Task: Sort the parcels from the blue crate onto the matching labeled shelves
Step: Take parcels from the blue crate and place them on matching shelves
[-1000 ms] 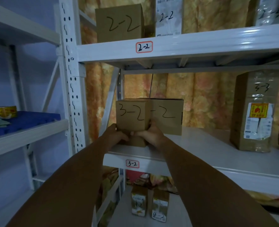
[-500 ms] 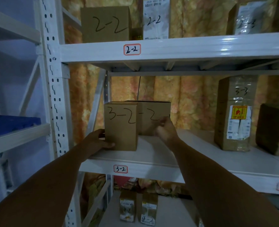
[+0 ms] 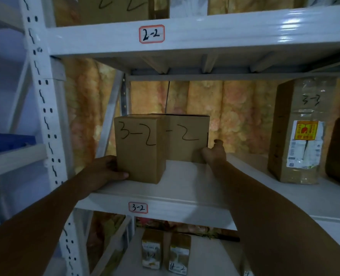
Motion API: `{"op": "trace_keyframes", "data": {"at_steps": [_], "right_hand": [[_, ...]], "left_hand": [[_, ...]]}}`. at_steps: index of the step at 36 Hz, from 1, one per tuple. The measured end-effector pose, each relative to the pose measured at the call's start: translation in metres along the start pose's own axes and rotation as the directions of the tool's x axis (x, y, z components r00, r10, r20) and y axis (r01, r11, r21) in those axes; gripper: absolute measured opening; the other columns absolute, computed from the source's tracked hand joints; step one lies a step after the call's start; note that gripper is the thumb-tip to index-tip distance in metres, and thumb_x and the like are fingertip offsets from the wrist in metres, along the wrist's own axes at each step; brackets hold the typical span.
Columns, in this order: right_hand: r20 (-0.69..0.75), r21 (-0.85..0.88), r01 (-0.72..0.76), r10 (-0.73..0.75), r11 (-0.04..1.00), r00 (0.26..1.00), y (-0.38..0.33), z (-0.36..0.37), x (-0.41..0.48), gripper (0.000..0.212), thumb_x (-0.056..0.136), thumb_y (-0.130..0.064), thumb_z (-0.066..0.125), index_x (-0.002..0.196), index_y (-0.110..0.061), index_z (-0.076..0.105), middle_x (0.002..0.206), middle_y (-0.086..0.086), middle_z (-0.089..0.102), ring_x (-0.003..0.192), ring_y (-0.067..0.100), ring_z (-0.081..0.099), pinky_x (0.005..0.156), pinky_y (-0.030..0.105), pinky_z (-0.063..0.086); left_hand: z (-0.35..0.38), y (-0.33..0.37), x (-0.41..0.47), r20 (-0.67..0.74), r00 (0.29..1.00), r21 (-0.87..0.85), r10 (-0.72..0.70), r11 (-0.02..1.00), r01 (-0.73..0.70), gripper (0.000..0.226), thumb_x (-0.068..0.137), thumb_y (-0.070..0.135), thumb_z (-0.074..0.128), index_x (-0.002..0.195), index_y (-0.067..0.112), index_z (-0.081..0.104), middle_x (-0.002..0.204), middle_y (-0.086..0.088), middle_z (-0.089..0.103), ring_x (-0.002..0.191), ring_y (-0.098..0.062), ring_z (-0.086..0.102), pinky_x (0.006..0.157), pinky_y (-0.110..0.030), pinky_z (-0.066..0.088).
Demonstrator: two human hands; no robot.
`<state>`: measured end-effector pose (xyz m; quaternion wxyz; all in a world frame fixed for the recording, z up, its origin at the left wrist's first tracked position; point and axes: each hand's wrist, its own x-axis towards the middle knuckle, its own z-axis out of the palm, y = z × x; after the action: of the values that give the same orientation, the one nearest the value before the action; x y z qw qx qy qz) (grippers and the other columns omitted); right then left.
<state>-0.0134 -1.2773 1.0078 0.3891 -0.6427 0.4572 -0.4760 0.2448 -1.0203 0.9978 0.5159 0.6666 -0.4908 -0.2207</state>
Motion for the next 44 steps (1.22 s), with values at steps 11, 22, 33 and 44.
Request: {"op": "trace_keyframes", "data": {"at_steps": [11, 22, 33, 44], "right_hand": [[0.109, 0.1, -0.019, 0.008, 0.995, 0.994, 0.012, 0.013, 0.031, 0.107, 0.053, -0.032, 0.096, 0.144, -0.019, 0.042, 0.133, 0.007, 0.065, 0.115, 0.033, 0.065, 0.096, 0.053, 0.058], [0.17, 0.12, 0.019, -0.039, 0.993, 0.985, 0.009, 0.022, 0.031, 0.088, 0.076, -0.015, 0.091, 0.149, -0.012, 0.041, 0.126, 0.006, 0.063, 0.116, 0.032, 0.063, 0.1, 0.051, 0.056], [0.137, 0.095, 0.0, -0.013, 0.995, 0.99, 0.015, 0.024, 0.046, 0.129, 0.052, -0.034, 0.096, 0.157, -0.013, 0.025, 0.137, 0.011, 0.063, 0.121, 0.035, 0.063, 0.1, 0.056, 0.055], [0.109, -0.298, 0.004, 0.03, 0.954, 0.994, -0.01, 0.004, -0.02, 0.075, 0.086, -0.038, 0.081, 0.139, -0.003, 0.042, 0.121, 0.011, 0.053, 0.109, 0.036, 0.058, 0.071, 0.036, 0.047]], "left_hand": [[0.004, 0.0, -0.004, -0.088, 0.995, 0.019, 0.046, 0.999, -0.045, 0.039, 0.075, 0.016, 0.088, 0.109, 0.02, 0.07, 0.106, 0.005, 0.076, 0.093, -0.006, 0.072, 0.079, -0.021, 0.057], [0.001, -0.005, -0.005, -0.107, 0.994, 0.003, 0.017, 1.0, -0.016, 0.055, 0.065, 0.02, 0.094, 0.114, 0.012, 0.072, 0.108, -0.001, 0.078, 0.101, -0.018, 0.073, 0.1, -0.043, 0.056], [0.0, 0.0, -0.007, -0.095, 0.995, -0.026, 0.023, 0.999, -0.025, 0.063, 0.055, 0.026, 0.098, 0.11, 0.009, 0.073, 0.102, -0.003, 0.079, 0.094, -0.017, 0.075, 0.096, -0.04, 0.058], [0.004, 0.007, -0.015, -0.169, 0.986, 0.028, -0.008, 1.0, 0.013, 0.046, 0.072, 0.04, 0.09, 0.109, 0.017, 0.073, 0.105, 0.0, 0.075, 0.097, -0.018, 0.07, 0.083, -0.029, 0.054]]}}
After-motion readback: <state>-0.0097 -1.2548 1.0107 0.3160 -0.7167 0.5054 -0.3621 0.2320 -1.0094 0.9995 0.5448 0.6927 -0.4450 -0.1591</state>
